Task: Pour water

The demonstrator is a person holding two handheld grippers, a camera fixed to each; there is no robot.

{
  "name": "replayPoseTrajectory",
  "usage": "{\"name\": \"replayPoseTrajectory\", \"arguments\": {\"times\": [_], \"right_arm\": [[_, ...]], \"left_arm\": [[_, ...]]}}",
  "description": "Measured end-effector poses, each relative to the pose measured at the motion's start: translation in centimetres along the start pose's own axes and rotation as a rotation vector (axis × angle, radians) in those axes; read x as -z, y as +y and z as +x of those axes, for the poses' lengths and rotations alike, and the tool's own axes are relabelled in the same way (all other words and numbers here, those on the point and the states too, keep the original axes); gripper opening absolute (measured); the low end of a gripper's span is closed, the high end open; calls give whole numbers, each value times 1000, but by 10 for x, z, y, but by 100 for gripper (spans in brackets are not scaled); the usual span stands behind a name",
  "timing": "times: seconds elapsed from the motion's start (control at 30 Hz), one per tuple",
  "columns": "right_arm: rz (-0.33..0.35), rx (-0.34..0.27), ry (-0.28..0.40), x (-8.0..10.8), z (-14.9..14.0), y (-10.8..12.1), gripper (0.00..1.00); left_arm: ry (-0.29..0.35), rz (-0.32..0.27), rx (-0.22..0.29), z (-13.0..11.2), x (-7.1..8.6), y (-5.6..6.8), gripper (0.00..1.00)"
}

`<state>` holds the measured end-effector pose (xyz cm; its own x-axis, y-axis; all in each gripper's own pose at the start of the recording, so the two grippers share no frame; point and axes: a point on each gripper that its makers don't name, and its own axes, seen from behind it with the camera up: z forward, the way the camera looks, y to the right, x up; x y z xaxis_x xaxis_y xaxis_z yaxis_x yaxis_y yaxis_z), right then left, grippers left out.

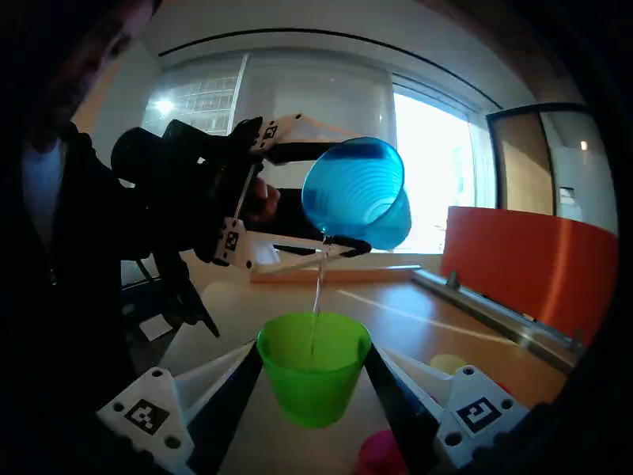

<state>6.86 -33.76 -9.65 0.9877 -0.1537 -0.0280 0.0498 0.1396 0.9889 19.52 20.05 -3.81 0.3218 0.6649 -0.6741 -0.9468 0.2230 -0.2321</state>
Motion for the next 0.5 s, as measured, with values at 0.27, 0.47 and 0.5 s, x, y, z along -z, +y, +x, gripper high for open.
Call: {"name": "replayPoseTrajectory", "arguments": {"times": [0.27,0.47,0.5], "right_arm": [[0,2,-1,-1,0,0,90],[1,3,0,-1,0,0,91],[1,4,0,-1,0,0,91]], "left_arm": [[-1,2,-15,-1,0,0,85],[0,2,-27,-1,-1,0,85],[0,2,-29,-2,-1,0,85]]}}
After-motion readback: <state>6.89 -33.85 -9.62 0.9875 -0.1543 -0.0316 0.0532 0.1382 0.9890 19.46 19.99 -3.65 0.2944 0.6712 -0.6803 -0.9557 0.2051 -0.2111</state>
